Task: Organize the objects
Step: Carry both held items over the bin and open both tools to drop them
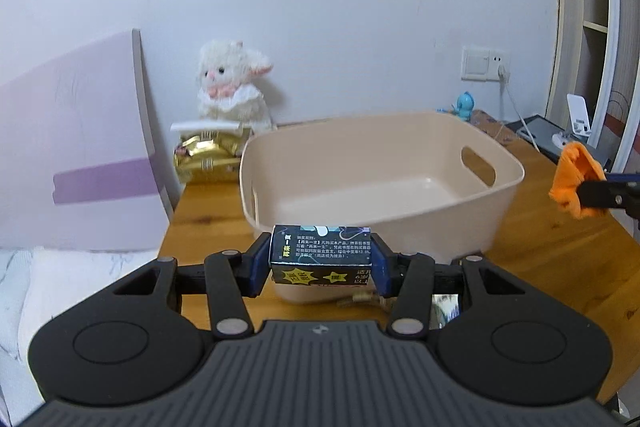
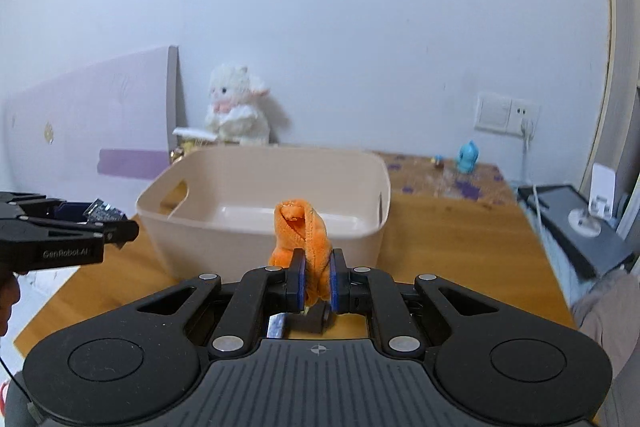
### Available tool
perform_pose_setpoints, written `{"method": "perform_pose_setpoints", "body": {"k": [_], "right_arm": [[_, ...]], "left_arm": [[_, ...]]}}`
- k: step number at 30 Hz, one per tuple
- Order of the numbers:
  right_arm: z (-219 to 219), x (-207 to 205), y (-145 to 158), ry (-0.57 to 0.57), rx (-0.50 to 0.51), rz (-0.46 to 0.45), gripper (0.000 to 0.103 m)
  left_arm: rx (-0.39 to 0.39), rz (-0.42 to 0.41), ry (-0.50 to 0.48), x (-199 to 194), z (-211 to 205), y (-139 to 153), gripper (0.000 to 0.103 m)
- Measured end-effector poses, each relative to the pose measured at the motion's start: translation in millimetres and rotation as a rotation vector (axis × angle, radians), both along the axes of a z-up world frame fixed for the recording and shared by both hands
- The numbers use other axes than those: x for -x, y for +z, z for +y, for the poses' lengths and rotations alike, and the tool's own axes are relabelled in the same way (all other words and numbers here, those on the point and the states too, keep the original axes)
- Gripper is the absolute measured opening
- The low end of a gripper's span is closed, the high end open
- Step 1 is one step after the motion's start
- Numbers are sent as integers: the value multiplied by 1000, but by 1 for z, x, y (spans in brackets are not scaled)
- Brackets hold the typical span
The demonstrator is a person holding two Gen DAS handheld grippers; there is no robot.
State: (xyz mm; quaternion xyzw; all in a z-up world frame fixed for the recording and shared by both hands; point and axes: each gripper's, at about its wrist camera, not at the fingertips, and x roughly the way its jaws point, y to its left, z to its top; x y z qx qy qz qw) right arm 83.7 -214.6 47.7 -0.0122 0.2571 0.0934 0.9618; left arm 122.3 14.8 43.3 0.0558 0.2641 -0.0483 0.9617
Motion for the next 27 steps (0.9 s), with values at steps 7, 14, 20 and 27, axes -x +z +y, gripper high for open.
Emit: {"method": "perform_pose_setpoints", "body": {"k": [7, 14, 20, 27], "right_arm": [[-1, -37, 9, -4, 12, -44, 11], [-5, -88, 1, -26, -2, -36, 11], [-3, -126, -15, -29, 25, 10, 11], [3, -161, -45, 0, 58, 142, 14]], "left_arm": [[3, -1, 3, -36, -8, 5, 52], [-26, 72, 14, -90, -24, -10, 52], [-41, 159, 12, -136, -35, -35, 52], [-93, 206, 11, -161, -46, -63, 52]]}}
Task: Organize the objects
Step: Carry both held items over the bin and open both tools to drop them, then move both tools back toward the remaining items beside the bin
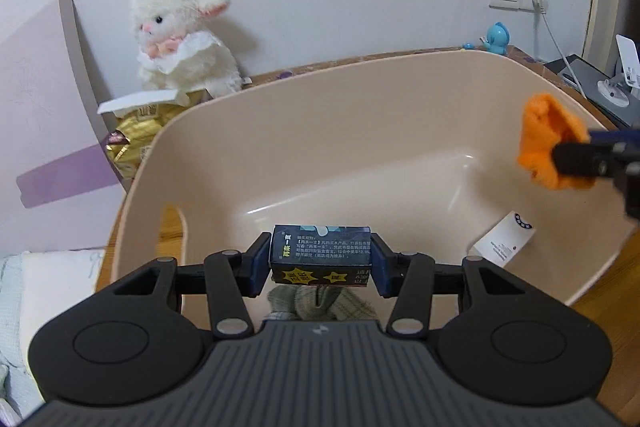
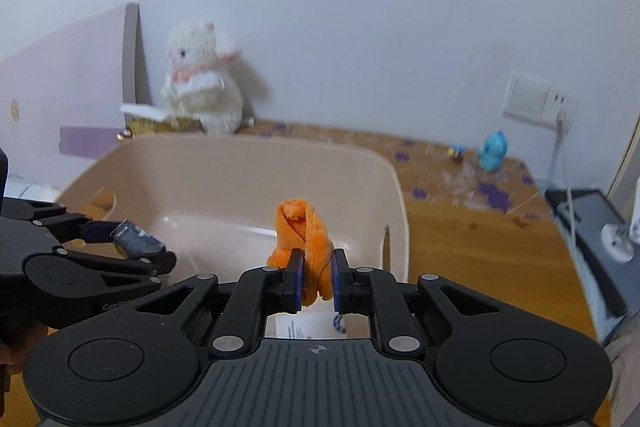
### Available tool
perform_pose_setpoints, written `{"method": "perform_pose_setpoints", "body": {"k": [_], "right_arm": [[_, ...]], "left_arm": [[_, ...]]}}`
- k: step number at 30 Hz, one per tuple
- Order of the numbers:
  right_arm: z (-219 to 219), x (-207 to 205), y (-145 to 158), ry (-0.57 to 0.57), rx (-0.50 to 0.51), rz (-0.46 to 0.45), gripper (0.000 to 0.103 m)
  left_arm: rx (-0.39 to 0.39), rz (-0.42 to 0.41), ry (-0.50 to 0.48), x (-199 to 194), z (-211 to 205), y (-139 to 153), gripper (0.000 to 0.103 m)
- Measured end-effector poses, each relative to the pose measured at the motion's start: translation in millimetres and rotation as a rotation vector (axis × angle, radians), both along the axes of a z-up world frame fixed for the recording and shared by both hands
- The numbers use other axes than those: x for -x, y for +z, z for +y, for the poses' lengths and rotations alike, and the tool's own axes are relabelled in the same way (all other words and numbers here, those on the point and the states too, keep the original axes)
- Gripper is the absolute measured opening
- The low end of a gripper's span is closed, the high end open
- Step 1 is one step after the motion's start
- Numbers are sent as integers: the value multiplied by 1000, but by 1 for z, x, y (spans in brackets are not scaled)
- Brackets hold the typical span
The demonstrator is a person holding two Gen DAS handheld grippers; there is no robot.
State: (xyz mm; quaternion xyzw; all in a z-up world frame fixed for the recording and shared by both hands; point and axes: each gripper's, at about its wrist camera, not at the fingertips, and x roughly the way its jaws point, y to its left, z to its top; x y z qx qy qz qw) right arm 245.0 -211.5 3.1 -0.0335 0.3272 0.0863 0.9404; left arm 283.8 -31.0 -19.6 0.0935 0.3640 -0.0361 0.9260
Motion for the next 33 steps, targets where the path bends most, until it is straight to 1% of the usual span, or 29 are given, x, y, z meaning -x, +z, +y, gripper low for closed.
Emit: {"method": "perform_pose_setpoints", "body": {"k": [1, 3, 4, 5, 6, 7, 8, 9, 10, 12, 14, 16, 18, 19, 22, 25, 26, 29, 31, 33], "right_arm": [[0, -2, -3, -2, 2, 14, 15], [0, -4, -8, -7, 4, 28, 25], [-1, -4, -9, -12, 6, 31, 33], [-1, -4, -10, -14, 5, 32, 37], [-2, -2, -9, -15, -1, 29, 40], [-2, 0, -7, -17, -4, 24, 49], [-2, 2, -4, -19, -8, 14, 58], [-3, 6, 0, -20, -12, -1, 61], [-4, 9, 5, -22, -15, -16, 64], [-5, 17, 15, -24, -19, -40, 70], [-6, 27, 25, -24, -20, -67, 78], [-8, 38, 36, -25, -17, -95, 80], [-9, 50, 46, -26, -12, -120, 86], [-10, 55, 50, -27, -9, -131, 92], [-13, 74, 61, -27, -10, -158, 94], [-16, 93, 68, -24, -4, -168, 100], [-17, 99, 68, -25, 3, -172, 101], [-19, 118, 67, -25, 20, -171, 103], [-21, 131, 63, -23, 29, -159, 103], [-23, 141, 57, -23, 33, -140, 103]], "left_arm": [[3, 10, 4, -3, 0, -1, 52], [13, 24, 8, -5, 2, -2, 53], [19, 29, 7, -5, 2, -2, 54], [25, 36, 7, -5, 3, -2, 56], [28, 40, 13, -4, 4, -1, 62], [33, 38, 21, -2, 6, 1, 66], [43, 31, 26, 1, 7, 4, 74], [52, 22, 29, 3, 9, 8, 78], [62, 13, 33, 6, 10, 12, 79], [80, -8, 38, 13, 14, 21, 85], [94, -29, 39, 19, 16, 30, 88], [102, -46, 49, 27, 19, 37, 89], [120, -61, 61, 37, 22, 45, 91], [130, -65, 64, 42, 24, 49, 91], [136, -75, 61, 58, 26, 58, 92], [114, -92, 55, 78, 25, 64, 92], [109, -96, 53, 85, 25, 65, 92], [112, -96, 64, 104, 27, 66, 94], [122, -84, 62, 115, 28, 63, 94], [113, -72, 58, 126, 29, 58, 94]]}}
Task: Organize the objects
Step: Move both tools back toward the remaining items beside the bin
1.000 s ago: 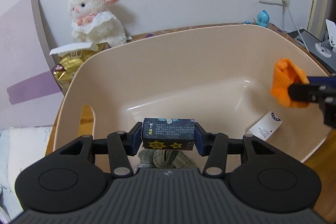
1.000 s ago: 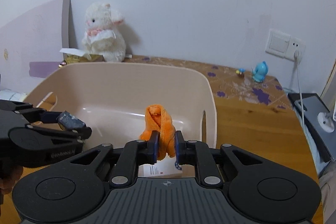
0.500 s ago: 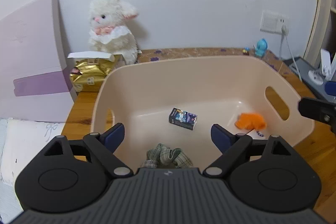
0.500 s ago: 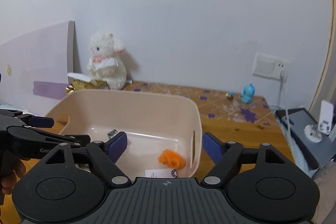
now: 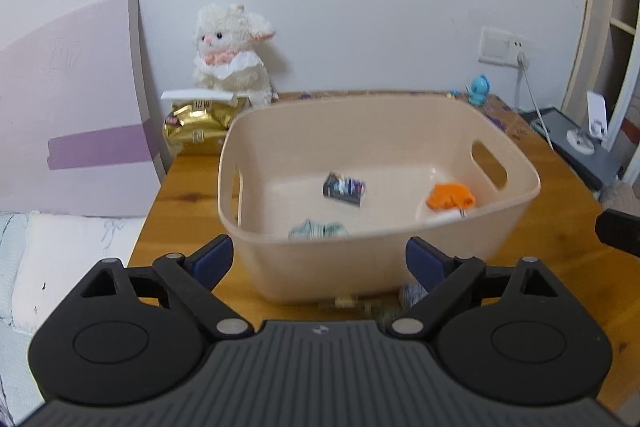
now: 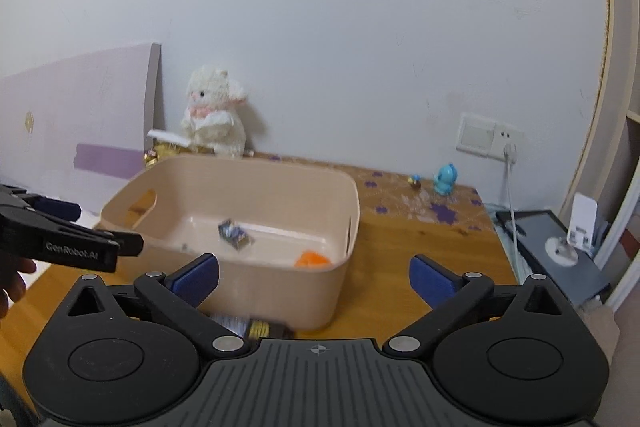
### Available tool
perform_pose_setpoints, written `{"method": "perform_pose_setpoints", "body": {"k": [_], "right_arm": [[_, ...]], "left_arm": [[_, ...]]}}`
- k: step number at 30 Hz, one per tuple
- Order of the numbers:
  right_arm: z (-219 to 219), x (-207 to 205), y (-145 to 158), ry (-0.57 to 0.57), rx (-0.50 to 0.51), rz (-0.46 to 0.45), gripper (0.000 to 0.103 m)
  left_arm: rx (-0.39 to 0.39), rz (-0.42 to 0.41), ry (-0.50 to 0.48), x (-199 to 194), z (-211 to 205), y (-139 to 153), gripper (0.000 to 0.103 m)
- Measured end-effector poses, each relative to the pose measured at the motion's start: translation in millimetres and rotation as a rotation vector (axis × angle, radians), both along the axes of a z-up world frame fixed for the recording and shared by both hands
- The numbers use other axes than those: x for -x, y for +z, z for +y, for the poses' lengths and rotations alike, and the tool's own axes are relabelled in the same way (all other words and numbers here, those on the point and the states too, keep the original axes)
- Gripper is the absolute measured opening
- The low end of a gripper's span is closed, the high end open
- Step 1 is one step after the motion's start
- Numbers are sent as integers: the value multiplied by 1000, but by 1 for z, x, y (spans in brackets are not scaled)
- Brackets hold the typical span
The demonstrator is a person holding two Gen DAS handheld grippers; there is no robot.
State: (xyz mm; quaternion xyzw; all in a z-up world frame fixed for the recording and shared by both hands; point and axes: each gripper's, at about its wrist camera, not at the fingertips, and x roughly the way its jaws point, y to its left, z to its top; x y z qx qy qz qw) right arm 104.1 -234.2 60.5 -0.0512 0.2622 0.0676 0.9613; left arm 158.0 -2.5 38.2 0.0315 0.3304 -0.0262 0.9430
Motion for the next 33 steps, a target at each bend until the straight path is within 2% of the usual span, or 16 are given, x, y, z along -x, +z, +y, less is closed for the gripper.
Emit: {"method": "perform_pose_setpoints", "body": {"k": [10, 18, 26, 33], "right_arm": [[-2, 34, -31, 17, 6, 88, 103], [-6, 48, -63, 10, -9, 170, 103], [-11, 39, -94, -13, 4, 241, 103], [-14, 17, -117, -29, 25, 289, 103]], "left_arm": [[-17, 45, 2, 49, -2, -33, 94], [-16, 92, -34, 76, -13, -63, 94], [6, 148, -54, 73, -21, -95, 94], [-11, 182, -70, 53, -34, -114, 94]]}}
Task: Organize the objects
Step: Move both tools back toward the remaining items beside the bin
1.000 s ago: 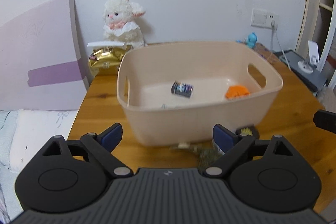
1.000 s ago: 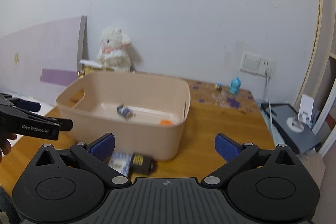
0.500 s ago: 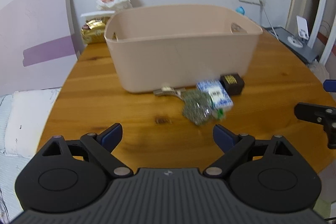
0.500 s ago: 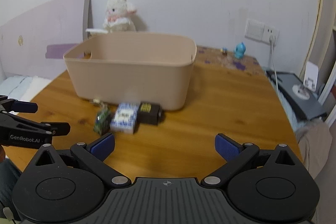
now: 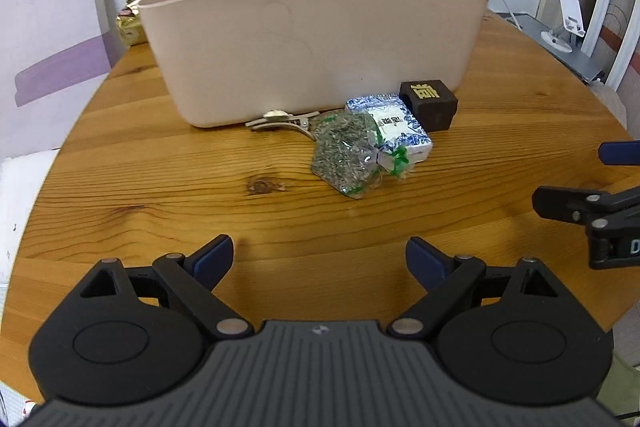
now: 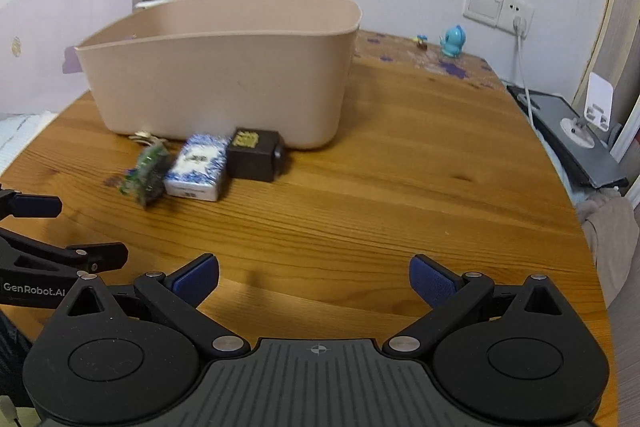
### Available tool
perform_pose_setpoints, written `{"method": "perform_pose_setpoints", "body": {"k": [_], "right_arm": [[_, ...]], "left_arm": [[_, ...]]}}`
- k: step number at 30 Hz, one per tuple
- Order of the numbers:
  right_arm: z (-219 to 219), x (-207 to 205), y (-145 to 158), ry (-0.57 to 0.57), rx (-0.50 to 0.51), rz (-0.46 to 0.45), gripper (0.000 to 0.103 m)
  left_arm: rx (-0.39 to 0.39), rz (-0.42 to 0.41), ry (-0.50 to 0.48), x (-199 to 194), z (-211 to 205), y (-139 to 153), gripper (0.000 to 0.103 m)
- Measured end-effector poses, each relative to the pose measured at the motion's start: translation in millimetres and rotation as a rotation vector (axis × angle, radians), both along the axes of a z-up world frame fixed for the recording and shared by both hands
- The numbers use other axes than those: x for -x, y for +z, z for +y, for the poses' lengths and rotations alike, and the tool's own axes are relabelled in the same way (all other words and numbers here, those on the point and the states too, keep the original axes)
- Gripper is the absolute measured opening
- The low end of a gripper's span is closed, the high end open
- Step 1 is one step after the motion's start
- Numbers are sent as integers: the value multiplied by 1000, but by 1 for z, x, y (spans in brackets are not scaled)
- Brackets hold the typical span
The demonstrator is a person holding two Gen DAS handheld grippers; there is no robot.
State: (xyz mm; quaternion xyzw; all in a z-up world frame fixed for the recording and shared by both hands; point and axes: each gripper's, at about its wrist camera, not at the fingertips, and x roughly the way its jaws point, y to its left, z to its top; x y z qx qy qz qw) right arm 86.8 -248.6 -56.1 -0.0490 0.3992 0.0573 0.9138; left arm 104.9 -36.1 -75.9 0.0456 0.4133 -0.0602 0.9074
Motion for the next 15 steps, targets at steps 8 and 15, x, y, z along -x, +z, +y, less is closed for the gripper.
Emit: {"method": "perform_pose_setpoints", "body": {"k": [8, 15], "right_arm": [[5, -29, -18, 7, 2, 15, 103], [19, -52, -27, 27, 7, 15, 103]], "left_arm": [[13, -14, 24, -27, 3, -8, 94], [21, -44, 37, -44, 8, -4, 94]]}}
